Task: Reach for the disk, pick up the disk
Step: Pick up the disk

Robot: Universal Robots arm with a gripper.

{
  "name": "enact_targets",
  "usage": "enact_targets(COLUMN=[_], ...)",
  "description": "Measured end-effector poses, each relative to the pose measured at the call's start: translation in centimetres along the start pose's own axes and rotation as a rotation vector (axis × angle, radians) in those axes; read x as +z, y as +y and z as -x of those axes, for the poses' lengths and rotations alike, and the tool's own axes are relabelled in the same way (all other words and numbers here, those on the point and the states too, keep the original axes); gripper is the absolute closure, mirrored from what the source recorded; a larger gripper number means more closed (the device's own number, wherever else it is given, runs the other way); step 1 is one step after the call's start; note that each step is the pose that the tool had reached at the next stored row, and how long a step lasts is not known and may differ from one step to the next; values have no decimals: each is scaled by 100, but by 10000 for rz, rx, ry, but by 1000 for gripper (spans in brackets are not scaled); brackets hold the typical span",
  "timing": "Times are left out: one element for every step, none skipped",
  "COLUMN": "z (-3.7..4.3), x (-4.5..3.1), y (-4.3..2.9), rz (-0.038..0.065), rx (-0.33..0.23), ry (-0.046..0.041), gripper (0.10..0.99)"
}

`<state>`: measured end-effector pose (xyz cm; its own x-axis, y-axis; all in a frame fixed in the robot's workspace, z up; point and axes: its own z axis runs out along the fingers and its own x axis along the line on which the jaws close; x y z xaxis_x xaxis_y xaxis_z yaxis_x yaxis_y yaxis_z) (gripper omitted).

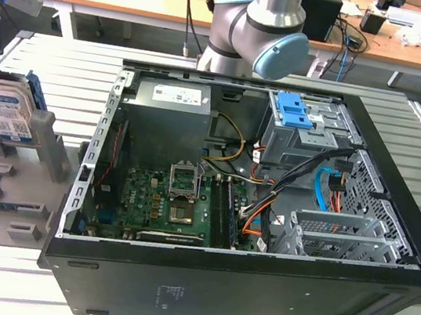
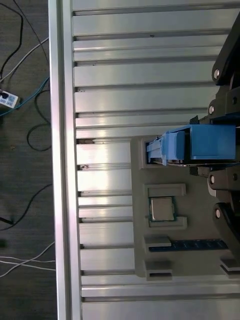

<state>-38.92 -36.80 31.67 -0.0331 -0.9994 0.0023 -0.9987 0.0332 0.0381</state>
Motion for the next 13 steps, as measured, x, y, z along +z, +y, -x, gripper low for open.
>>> enact_targets(z=[0,0,0,0,0,0,0,0,0,0,0,1,0], x=[-18,-37,-53,-68,-85,-94,-104,-114,-130,-145,-155,-165,-174], y=[0,1,1,1,1,1,1,1,1,1,1,1,2], rz=[0,-1,-1,0,0,0,0,0,-1,0,0,0,0], rx=[0,0,0,-1,0,0,0,0,0,0,0,0,0], ry=[0,0,0,0,0,0,0,0,0,0,0,0,-1], gripper=[722,722,722,722,722,722,722,722,722,722,722,722,722])
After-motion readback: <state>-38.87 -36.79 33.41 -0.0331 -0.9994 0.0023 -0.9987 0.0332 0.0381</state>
